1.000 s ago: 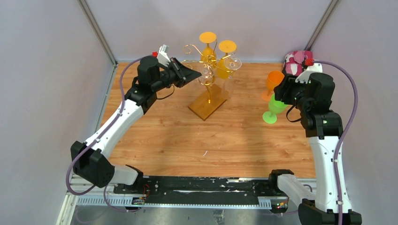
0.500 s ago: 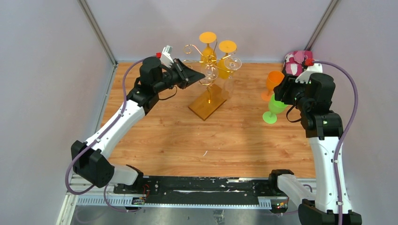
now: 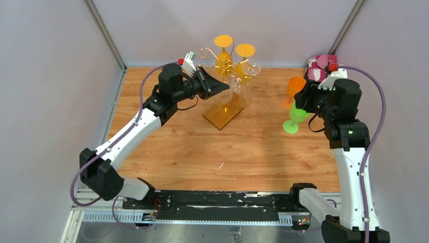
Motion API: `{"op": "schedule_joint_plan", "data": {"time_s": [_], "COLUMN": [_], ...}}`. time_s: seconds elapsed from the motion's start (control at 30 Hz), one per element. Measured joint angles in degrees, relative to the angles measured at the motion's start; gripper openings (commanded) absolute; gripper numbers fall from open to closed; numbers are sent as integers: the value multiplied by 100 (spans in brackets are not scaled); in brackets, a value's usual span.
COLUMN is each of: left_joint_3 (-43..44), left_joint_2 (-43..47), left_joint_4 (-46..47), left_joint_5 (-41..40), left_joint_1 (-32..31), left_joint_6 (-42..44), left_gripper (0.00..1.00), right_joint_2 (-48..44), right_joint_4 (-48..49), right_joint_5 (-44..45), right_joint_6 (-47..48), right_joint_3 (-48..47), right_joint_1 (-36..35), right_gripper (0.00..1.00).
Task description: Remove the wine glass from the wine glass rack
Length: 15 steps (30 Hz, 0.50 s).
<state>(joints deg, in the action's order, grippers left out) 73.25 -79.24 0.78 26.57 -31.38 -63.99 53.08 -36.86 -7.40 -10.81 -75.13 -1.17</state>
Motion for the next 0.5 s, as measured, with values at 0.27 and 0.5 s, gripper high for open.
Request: {"op": "schedule_joint_plan", "data": {"time_s": [0.27,0.5], "left_joint_3": [-7,-13], "left_joint_2": [192,903], "left_joint_4": [-11,-85], "left_joint_5": [-2,170], "left_joint_1": [-74,-129], "left_joint_6": [-81,-225], "left_gripper": [0,0], "right_joint_2": [-2,-42], "right_joint_4": [26,140], "right_joint_5": [-122,-601], "right_joint_6": [-31,-142], "right_joint_3": [17,190], "right_joint_1": [0,0], "right_gripper": [55,55]}}
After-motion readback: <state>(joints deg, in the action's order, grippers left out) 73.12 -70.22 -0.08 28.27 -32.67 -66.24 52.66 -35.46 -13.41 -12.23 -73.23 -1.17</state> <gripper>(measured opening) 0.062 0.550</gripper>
